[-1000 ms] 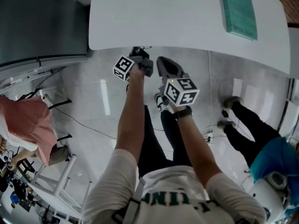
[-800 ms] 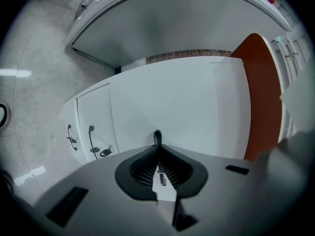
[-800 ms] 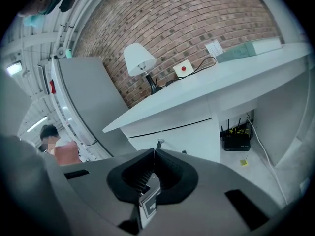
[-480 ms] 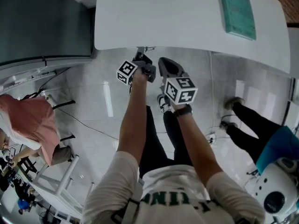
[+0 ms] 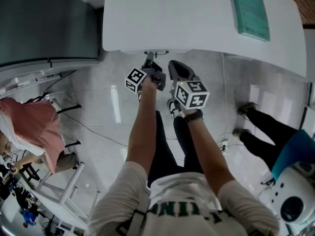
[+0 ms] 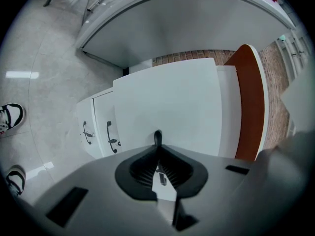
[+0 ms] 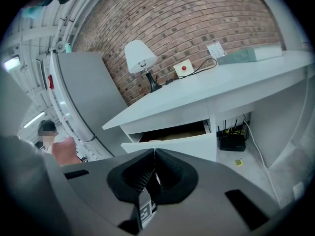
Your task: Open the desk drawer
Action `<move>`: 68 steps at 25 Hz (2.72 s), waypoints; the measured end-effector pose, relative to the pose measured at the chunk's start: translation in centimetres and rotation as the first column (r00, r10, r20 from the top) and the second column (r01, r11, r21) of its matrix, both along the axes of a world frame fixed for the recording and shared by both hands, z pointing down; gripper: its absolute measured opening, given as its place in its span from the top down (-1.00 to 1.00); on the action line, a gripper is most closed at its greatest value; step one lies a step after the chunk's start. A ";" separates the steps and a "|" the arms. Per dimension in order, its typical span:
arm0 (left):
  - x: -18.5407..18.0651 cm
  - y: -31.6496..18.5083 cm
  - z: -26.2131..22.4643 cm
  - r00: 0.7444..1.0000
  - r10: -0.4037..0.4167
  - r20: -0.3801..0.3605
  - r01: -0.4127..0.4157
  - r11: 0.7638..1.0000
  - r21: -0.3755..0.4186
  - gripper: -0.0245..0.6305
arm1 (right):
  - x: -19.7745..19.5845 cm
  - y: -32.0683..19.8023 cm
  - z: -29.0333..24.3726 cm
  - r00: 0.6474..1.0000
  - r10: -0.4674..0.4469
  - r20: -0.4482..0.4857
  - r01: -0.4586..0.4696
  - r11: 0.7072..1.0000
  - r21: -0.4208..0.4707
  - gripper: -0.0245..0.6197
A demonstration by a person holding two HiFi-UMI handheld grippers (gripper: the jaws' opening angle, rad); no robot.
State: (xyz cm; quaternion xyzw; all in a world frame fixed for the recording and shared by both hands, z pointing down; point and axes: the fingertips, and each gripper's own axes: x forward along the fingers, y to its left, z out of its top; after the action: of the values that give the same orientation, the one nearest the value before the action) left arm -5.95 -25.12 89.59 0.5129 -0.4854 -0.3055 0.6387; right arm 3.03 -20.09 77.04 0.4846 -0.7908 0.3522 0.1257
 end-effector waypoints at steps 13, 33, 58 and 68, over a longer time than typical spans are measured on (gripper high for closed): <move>0.1 3.2 -0.2 1.000 -0.012 -0.005 0.011 0.999 -0.031 0.87 | 0.2 1.2 -0.5 1.000 -0.008 0.011 0.009 1.000 -0.017 0.91; -0.5 12.1 0.1 0.999 -0.034 -0.016 0.032 0.995 -0.094 0.87 | -0.9 5.2 -0.8 0.999 -0.051 0.001 0.051 0.998 -0.041 0.91; -0.5 16.5 10.3 0.999 -0.047 0.024 0.051 0.977 -0.208 0.90 | 0.3 8.0 2.9 0.995 -0.097 -0.032 0.094 0.992 -0.088 0.91; -0.9 20.0 9.5 0.984 0.099 0.148 -0.047 0.946 -0.321 0.83 | 1.7 8.4 1.8 0.996 -0.079 -0.038 0.074 0.990 -0.122 0.91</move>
State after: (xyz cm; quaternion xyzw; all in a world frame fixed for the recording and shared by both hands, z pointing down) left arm -6.87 -5.14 99.10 0.4448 -0.5591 -0.1570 0.6818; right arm 4.75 -11.68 78.86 0.4529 -0.7833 0.3837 0.1848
